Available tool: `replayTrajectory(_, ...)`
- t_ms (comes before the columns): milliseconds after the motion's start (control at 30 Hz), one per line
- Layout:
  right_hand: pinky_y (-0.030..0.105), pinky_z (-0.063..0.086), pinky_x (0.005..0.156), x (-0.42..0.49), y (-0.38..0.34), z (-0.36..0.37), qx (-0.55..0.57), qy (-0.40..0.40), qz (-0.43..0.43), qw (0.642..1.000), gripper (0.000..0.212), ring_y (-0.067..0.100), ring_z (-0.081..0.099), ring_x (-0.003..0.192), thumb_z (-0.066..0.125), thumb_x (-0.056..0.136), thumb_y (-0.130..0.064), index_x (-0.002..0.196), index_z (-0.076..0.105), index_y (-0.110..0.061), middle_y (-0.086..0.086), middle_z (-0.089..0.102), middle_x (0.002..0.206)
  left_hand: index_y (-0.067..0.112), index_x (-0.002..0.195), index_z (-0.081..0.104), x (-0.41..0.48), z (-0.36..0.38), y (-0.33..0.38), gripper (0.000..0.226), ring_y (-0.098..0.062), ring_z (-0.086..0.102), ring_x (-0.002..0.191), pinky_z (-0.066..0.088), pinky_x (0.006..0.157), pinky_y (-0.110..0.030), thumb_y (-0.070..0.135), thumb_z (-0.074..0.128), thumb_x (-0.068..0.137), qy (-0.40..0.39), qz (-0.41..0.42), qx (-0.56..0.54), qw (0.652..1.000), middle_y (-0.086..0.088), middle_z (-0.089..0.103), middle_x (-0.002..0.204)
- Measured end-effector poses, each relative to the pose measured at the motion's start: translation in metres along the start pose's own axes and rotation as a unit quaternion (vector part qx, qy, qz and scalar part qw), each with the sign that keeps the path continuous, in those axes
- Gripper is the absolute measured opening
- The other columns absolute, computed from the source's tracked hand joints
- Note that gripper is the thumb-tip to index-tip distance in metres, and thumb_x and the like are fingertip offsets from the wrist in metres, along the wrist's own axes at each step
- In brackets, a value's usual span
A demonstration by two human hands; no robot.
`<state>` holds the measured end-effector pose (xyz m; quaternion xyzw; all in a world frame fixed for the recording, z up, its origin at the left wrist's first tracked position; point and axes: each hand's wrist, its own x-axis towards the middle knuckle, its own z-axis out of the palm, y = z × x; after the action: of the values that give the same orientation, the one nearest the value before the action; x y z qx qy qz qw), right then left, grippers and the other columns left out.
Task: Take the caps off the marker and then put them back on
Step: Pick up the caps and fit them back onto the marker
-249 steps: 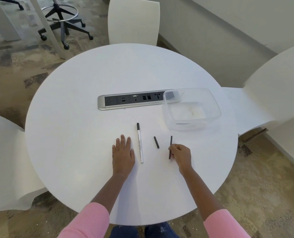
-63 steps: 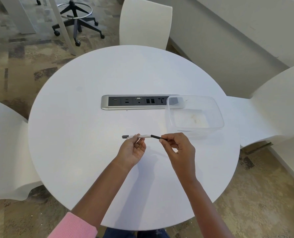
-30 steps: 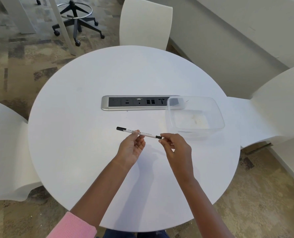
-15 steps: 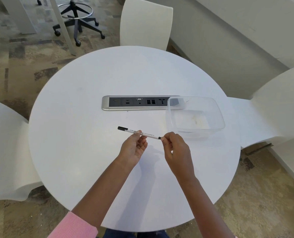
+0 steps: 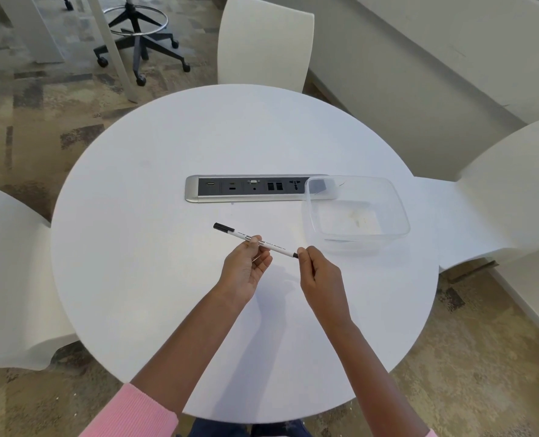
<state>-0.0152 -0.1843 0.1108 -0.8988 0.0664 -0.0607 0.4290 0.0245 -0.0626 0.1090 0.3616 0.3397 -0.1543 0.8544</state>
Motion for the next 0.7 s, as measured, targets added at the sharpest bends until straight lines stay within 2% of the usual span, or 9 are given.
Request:
replayTrajectory(200, 0.018, 0.023, 0.044, 0.0012, -0.0013, 0.0024, 0.058, -0.023, 0.087, 0.994, 0.040, 0.009, 0.027, 0.045, 0.039, 0.097, -0.024, 0.057, 0.036, -0.015, -0.005, 0.029, 0.050, 0.007, 0.077, 0.059, 0.0006, 0.0036, -0.0010, 0.021, -0.013, 0.052, 0.068, 0.055, 0.049, -0.013, 0.008, 0.048, 0.094, 0.001, 0.016, 0.005, 1.000, -0.006, 0.054, 0.076)
replayTrajectory(267, 0.023, 0.025, 0.047, 0.0017, -0.0021, 0.0024, 0.095, -0.042, 0.129, 0.986, 0.043, 0.012, 0.027, 0.046, 0.038, 0.097, -0.025, 0.055, 0.036, -0.016, -0.003, 0.029, 0.050, 0.007, 0.076, 0.059, 0.0004, 0.0034, -0.0020, 0.022, -0.013, 0.052, 0.068, 0.055, 0.049, -0.013, 0.008, 0.047, 0.094, 0.002, 0.019, 0.008, 1.000, -0.006, 0.054, 0.076)
replayTrajectory(333, 0.023, 0.025, 0.043, 0.0022, -0.0028, 0.0013, 0.158, -0.064, 0.177, 0.969, 0.043, 0.011, 0.026, 0.042, 0.038, 0.097, -0.025, 0.056, 0.035, -0.013, -0.003, 0.028, 0.049, 0.007, 0.076, 0.059, 0.0006, 0.0032, -0.0024, 0.022, -0.013, 0.052, 0.069, 0.054, 0.049, -0.013, 0.008, 0.046, 0.095, 0.004, 0.022, 0.011, 1.000, -0.006, 0.054, 0.077)
replayTrajectory(433, 0.014, 0.021, 0.034, 0.0026, -0.0042, -0.0006, 0.262, -0.096, 0.251, 0.927, 0.045, 0.005, 0.021, 0.032, 0.038, 0.097, -0.026, 0.053, 0.033, -0.016, -0.012, 0.025, 0.039, 0.008, 0.076, 0.059, 0.0010, 0.0021, -0.0035, 0.023, -0.013, 0.052, 0.068, 0.054, 0.049, -0.012, 0.008, 0.045, 0.095, 0.004, 0.025, 0.016, 1.000, -0.005, 0.053, 0.077)
replayTrajectory(567, 0.015, 0.020, 0.033, 0.0028, -0.0052, -0.0040, 0.333, -0.131, 0.314, 0.879, 0.044, 0.006, 0.020, 0.033, 0.038, 0.096, -0.031, 0.055, 0.035, -0.016, -0.012, 0.025, 0.037, 0.008, 0.076, 0.059, 0.0012, 0.0003, -0.0058, 0.023, -0.013, 0.052, 0.069, 0.054, 0.050, -0.013, 0.008, 0.045, 0.095, 0.005, 0.022, 0.016, 1.000, -0.005, 0.053, 0.077)
replayTrajectory(633, 0.016, 0.024, 0.036, 0.0027, -0.0051, -0.0055, 0.325, -0.133, 0.310, 0.883, 0.045, 0.007, 0.024, 0.034, 0.040, 0.096, -0.035, 0.055, 0.040, -0.015, -0.010, 0.028, 0.038, 0.007, 0.077, 0.059, 0.0012, -0.0007, -0.0057, 0.022, -0.013, 0.053, 0.068, 0.055, 0.050, -0.013, 0.007, 0.046, 0.095, 0.006, 0.019, 0.013, 1.000, -0.005, 0.053, 0.077)
replayTrajectory(700, 0.015, 0.028, 0.038, 0.0011, -0.0047, -0.0059, 0.282, -0.115, 0.262, 0.916, 0.045, 0.007, 0.030, 0.035, 0.040, 0.096, -0.036, 0.057, 0.048, -0.014, -0.009, 0.033, 0.038, 0.006, 0.077, 0.060, 0.0011, -0.0014, -0.0044, 0.021, -0.012, 0.053, 0.067, 0.055, 0.050, -0.014, 0.006, 0.047, 0.094, 0.006, 0.017, 0.006, 1.000, -0.005, 0.054, 0.076)
